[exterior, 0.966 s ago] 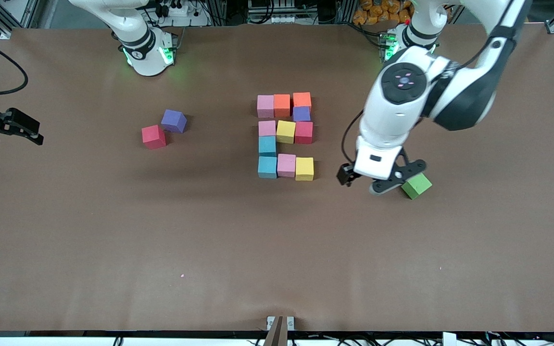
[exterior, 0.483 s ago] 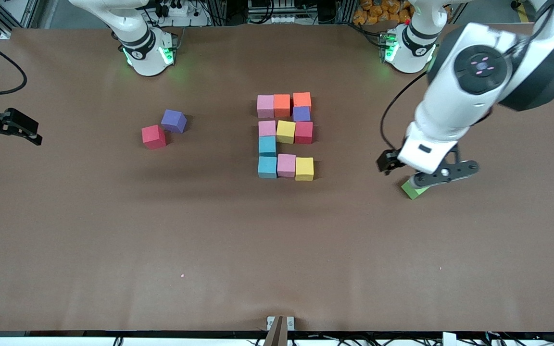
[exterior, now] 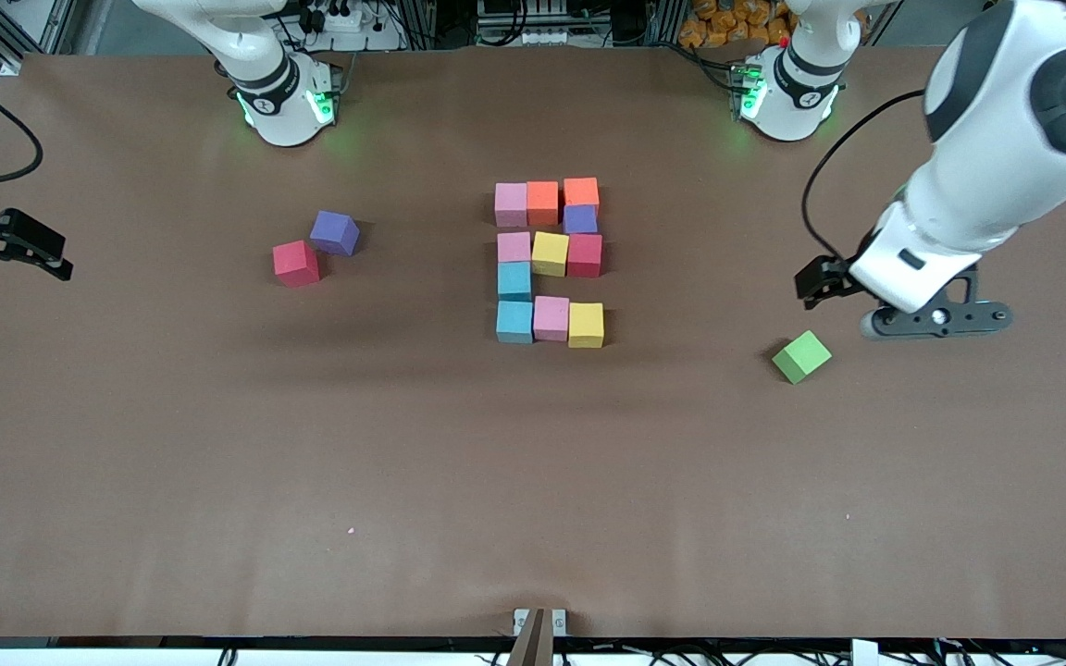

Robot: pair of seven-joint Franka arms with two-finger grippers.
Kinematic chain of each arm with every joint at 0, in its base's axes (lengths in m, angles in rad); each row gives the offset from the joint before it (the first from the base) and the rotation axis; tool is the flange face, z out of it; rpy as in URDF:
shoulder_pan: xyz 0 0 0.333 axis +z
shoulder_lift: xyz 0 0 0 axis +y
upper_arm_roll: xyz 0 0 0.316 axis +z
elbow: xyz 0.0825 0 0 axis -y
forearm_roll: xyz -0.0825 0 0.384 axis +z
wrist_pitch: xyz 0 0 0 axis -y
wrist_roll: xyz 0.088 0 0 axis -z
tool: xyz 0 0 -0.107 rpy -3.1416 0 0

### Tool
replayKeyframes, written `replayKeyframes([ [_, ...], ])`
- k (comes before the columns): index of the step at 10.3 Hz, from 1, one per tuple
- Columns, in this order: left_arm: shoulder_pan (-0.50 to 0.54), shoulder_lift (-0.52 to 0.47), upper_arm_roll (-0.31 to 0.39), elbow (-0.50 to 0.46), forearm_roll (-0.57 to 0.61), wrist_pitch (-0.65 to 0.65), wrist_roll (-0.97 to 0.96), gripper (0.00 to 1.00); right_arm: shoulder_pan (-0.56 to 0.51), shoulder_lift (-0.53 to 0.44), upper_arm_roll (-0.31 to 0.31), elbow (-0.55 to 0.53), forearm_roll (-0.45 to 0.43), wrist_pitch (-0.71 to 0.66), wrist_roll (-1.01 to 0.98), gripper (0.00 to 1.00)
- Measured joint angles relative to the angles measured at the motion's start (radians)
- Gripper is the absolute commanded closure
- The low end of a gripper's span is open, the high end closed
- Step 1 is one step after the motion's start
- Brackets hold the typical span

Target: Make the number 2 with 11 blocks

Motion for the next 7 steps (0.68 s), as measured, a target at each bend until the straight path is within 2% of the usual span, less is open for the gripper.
replayKeyframes([
  [2, -0.018, -0.049, 0.071, 0.0, -0.009, -0.056, 0.079, 0.0, 0.0, 0.0, 0.0, 0.001, 0.0, 0.0, 0.0, 0.0],
  [4, -0.057, -0.091, 0.169, -0.001, -0.083, -0.086, 0.129, 0.0, -0.001, 0.0, 0.0, 0.001, 0.0, 0.0, 0.0, 0.0],
  [7, -0.178, -0.146, 0.348, -0.016, -0.116, -0.106, 0.216, 0.0, -0.006, 0.0, 0.001, 0.002, 0.0, -0.001, 0.001, 0.0],
])
